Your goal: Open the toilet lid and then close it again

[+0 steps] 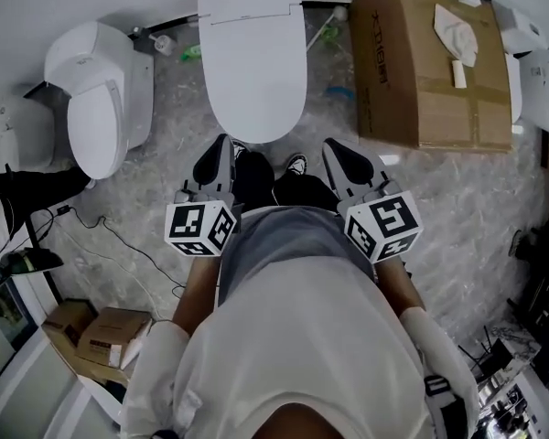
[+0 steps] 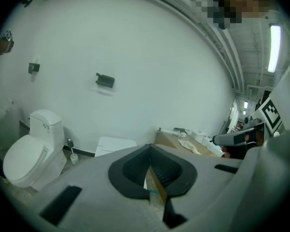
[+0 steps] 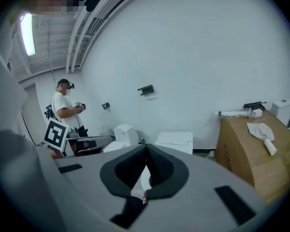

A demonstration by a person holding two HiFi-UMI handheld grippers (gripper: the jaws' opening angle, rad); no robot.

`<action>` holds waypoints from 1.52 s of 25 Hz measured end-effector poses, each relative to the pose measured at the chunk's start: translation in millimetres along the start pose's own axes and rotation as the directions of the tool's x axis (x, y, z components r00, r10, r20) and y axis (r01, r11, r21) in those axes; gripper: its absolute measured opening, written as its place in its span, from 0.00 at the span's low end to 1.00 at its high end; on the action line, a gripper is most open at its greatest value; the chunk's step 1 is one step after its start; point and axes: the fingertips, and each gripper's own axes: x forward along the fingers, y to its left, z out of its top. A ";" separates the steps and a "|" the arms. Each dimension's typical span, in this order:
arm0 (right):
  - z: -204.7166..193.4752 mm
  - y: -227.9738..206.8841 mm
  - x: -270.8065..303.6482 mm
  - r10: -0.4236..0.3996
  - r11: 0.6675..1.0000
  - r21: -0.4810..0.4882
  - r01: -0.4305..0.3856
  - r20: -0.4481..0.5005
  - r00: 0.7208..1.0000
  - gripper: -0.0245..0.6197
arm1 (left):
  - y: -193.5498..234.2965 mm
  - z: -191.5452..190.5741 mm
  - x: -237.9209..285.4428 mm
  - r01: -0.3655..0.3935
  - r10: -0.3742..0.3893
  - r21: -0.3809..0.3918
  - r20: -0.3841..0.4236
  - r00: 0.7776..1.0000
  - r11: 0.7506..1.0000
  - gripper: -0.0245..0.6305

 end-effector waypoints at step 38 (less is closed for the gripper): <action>6.5 -5.1 -22.9 0.102 0.993 -0.049 -0.107 -0.093 0.990 0.05 | -35.5 42.8 -32.9 0.024 -0.026 0.081 0.024 0.999 0.996 0.05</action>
